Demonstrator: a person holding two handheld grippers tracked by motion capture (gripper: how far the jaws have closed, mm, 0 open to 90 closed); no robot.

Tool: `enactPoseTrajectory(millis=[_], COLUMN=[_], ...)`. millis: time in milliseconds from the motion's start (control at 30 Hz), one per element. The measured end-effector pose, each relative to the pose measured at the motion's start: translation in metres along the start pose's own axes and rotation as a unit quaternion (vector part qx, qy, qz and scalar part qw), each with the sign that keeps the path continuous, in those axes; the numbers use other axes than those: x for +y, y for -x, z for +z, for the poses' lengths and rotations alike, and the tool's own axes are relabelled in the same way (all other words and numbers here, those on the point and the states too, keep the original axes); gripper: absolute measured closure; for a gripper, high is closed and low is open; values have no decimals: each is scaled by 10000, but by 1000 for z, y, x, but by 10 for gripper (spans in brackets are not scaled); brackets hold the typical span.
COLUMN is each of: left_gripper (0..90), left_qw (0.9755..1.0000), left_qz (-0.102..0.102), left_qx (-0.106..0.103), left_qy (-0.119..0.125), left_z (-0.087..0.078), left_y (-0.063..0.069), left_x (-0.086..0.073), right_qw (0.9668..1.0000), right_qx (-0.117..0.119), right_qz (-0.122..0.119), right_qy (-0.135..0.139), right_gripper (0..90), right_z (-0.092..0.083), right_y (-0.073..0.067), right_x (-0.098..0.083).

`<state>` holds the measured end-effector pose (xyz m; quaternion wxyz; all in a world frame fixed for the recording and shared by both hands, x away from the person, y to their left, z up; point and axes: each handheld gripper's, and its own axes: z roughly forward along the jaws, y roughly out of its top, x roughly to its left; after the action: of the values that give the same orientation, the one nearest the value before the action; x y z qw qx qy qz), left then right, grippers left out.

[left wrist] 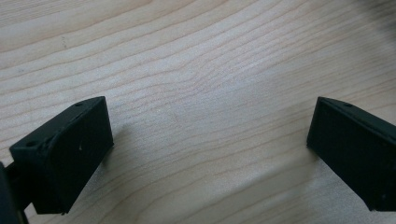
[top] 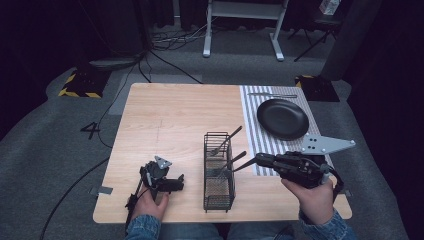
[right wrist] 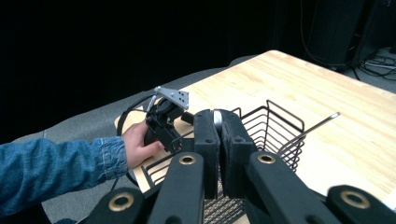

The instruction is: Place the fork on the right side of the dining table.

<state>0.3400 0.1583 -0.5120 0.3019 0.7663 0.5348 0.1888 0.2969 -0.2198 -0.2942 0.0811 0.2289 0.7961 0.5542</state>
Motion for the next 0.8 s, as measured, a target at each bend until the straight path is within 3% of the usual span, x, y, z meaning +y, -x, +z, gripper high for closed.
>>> enactPoseTrajectory(millis=[433, 800], left_gripper=[4, 3], left_qw=[10000, 10000], left_qz=[-2, 0], left_qx=[0, 1], left_qy=[1, -1], left_z=[0, 0], left_y=[0, 0], left_x=[0, 0], right_qw=[9996, 9981], right_qx=[-168, -494], right_qz=[18, 139], right_qy=[237, 344], right_gripper=[870, 870], right_z=[-24, -46], right_y=[7, 22], right_x=[9, 9])
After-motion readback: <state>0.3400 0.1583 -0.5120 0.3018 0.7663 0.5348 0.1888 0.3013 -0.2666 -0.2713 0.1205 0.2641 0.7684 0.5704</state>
